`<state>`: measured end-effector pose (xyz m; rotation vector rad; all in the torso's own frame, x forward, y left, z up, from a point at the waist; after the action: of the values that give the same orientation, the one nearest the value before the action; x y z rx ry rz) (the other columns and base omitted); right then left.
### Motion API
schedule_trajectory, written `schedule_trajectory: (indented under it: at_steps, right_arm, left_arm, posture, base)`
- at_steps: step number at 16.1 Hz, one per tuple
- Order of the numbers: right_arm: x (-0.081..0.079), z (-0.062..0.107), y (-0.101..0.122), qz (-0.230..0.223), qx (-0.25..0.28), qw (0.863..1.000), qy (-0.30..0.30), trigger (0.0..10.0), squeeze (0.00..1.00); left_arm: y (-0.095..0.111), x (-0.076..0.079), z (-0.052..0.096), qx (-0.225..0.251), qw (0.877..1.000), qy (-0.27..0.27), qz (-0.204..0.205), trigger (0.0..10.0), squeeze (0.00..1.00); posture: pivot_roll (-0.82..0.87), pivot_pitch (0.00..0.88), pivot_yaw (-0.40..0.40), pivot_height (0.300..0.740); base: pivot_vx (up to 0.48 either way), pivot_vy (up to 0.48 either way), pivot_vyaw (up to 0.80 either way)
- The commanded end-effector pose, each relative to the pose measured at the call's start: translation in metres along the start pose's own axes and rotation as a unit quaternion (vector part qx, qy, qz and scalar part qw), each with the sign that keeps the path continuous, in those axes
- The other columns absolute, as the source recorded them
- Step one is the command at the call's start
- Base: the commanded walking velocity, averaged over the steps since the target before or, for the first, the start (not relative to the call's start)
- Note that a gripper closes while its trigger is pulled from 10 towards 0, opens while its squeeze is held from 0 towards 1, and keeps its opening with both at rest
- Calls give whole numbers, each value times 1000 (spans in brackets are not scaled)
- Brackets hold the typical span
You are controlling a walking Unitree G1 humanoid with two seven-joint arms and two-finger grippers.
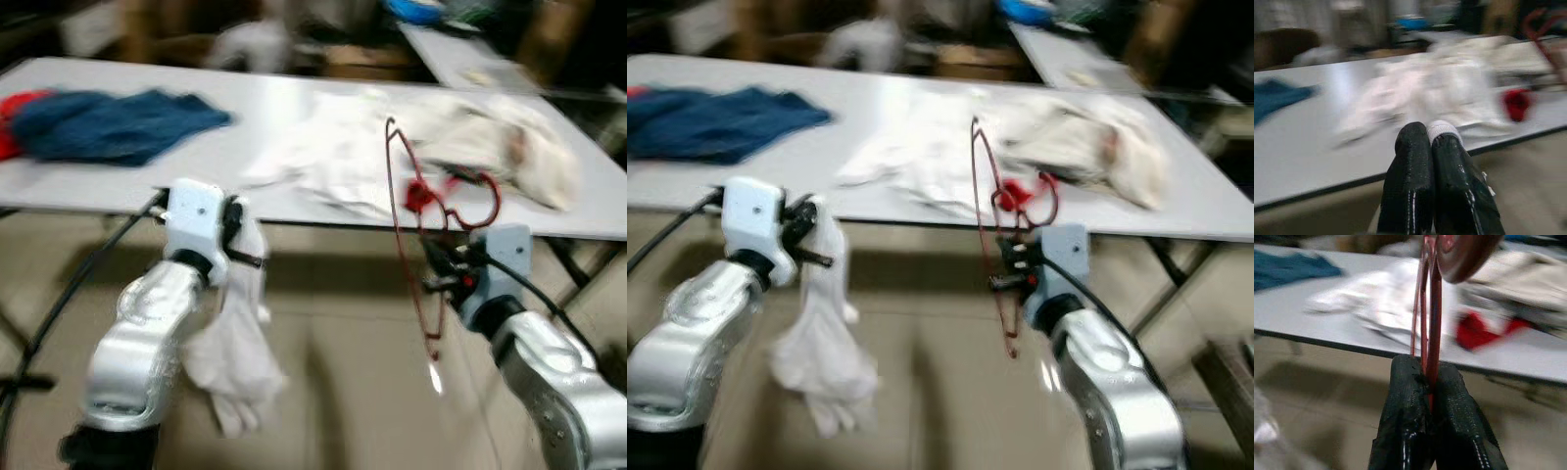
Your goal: Hang hanger
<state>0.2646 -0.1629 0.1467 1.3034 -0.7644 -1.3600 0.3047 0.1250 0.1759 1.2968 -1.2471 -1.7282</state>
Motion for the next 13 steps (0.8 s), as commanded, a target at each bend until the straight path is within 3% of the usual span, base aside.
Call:
schedule_trajectory:
  at_steps: [1,13]
  right_arm:
    - [-5,0,7,-2,16,1000,10,10000,0]
    - [-6,1,6,-22,18,1000,14,10000,0]
  left_arm:
    - [7,-6,2,14,1000,6,-11,10000,0]
    - [6,-6,2,13,1000,3,-12,10000,0]
  posture:
    - [39,0,-51,740]
    - [40,0,-46,740]
  base:
    - [281,0,0]
    - [279,0,0]
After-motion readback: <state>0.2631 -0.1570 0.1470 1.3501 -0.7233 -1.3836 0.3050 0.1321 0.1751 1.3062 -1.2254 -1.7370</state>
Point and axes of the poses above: a point about 5 cm out from each wrist's last joint towards the gripper, its own z axis pointing back from the gripper into the wrist, its own y axis along the axis of the wrist's last joint, x = y × z, the point moved 3 cm from there along -z, pointing out of the wrist towards the gripper, and after that the axes turned 15 degrees about -z, right-handed, at the moved point
